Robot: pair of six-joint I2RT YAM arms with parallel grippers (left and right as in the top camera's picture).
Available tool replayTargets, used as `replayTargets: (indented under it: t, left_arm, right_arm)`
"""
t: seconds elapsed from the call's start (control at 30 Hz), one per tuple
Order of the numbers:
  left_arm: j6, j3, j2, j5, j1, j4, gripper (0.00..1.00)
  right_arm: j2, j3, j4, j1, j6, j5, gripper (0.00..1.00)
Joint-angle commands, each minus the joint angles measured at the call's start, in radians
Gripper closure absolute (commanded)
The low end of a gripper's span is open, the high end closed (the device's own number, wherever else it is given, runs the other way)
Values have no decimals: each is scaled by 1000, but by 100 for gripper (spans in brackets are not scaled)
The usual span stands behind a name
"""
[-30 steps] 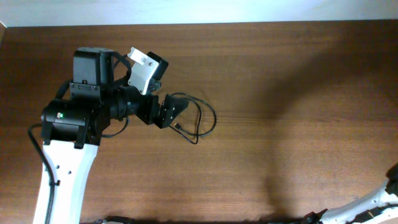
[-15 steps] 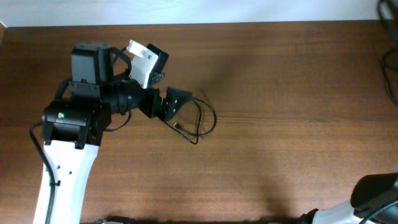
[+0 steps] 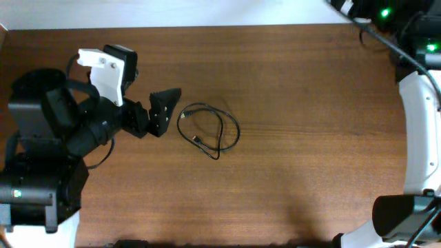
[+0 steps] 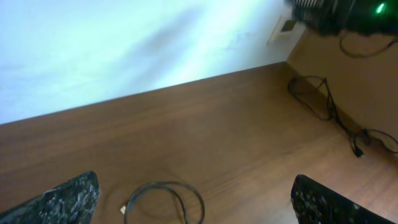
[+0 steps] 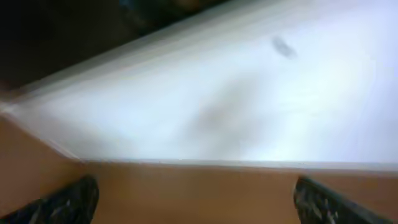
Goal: Untangle cables
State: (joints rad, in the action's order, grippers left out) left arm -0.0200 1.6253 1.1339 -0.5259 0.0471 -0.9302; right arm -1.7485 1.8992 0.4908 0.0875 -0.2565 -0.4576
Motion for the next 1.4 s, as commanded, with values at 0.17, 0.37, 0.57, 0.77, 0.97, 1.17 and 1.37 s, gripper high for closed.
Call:
replayTargets:
  t: [0.17,0.37,0.57,0.77,0.97,1.17,1.37]
  left_arm:
    - [62,50,14,228,-5,11,1]
    - [147,151,14,244,-137,9,1]
    - [146,151,14,176,-186,-37,1]
    - [146,151,14,111,-186,-37,1]
    - [146,151,14,76,-186,-37,1]
    - [135,151,14,76,-186,-53,1]
    - [135,150,14,76,-186,-71,1]
  right_arm:
    - [22,5,576,-392,489,298,1]
    - [-13,-110,647,-664,489,214,1]
    - [-105,-378,460,-731,484,90,20]
    - [-176,-528,216,-830,426,88,28]
    - [-278,-528,80,-843,352,102,96]
    - [-208,-184,198,-632,352,140,96]
    - [-206,433,555,-401,425,512,96]
